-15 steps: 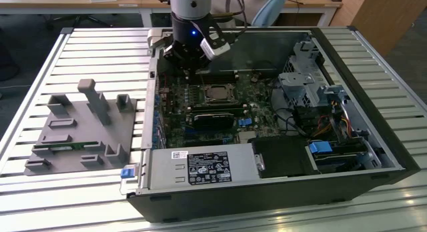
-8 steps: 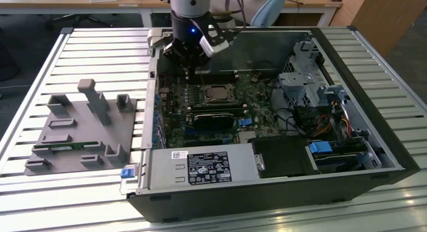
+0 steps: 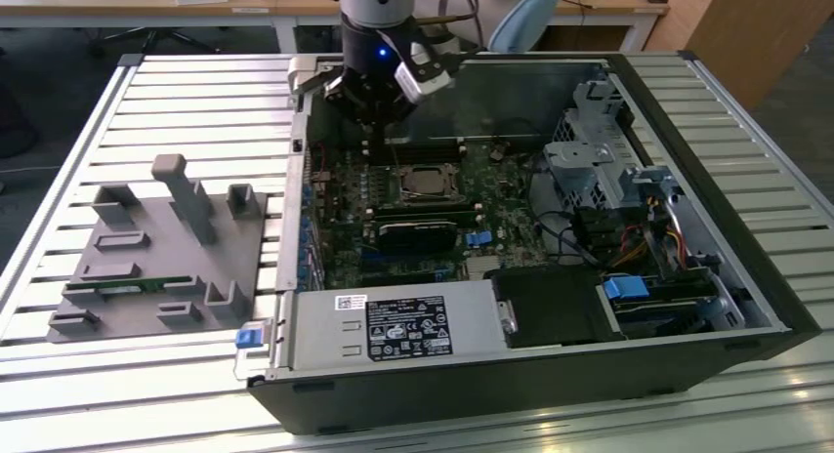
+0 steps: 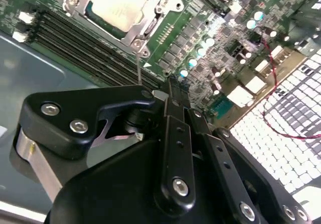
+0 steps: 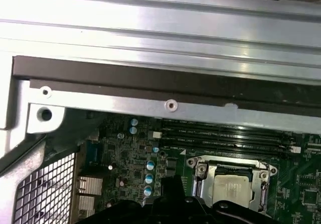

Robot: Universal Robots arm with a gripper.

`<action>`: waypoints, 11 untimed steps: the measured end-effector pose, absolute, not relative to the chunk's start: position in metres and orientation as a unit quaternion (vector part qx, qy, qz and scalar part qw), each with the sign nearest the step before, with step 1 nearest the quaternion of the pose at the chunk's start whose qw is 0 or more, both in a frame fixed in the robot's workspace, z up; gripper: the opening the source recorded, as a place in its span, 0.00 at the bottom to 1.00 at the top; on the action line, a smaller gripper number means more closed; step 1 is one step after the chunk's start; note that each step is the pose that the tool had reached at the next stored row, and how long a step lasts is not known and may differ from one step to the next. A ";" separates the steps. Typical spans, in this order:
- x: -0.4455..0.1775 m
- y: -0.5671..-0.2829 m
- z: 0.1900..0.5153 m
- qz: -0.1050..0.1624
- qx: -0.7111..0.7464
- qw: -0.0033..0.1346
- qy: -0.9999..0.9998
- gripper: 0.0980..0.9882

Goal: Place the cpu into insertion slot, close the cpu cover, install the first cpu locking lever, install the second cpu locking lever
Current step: 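Install the first cpu locking lever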

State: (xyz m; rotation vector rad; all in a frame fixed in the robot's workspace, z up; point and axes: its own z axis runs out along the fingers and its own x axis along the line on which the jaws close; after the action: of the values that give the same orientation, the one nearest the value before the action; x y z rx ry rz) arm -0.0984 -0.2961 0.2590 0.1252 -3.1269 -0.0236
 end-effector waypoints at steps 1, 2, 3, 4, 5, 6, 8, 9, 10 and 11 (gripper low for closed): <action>-0.097 -0.295 0.259 -0.008 0.040 0.006 -0.999 0.01; -0.096 -0.294 0.259 -0.008 0.040 0.006 -0.999 0.01; -0.095 -0.293 0.258 -0.008 0.040 0.006 -0.999 0.01; -0.094 -0.291 0.258 -0.008 0.040 0.006 -0.999 0.01; -0.094 -0.290 0.258 -0.008 0.040 0.006 -0.999 0.01; -0.094 -0.289 0.258 -0.008 0.039 0.006 -0.999 0.01; -0.093 -0.288 0.257 -0.008 0.037 0.006 -0.999 0.01; -0.093 -0.288 0.257 -0.008 0.036 0.005 -0.999 0.01; -0.092 -0.287 0.257 -0.008 0.035 0.005 -0.999 0.01; -0.091 -0.287 0.257 -0.008 0.034 0.005 -0.999 0.01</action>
State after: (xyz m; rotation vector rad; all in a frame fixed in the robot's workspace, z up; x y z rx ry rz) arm -0.0912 -0.2870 0.2570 0.1067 -3.1298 -0.0239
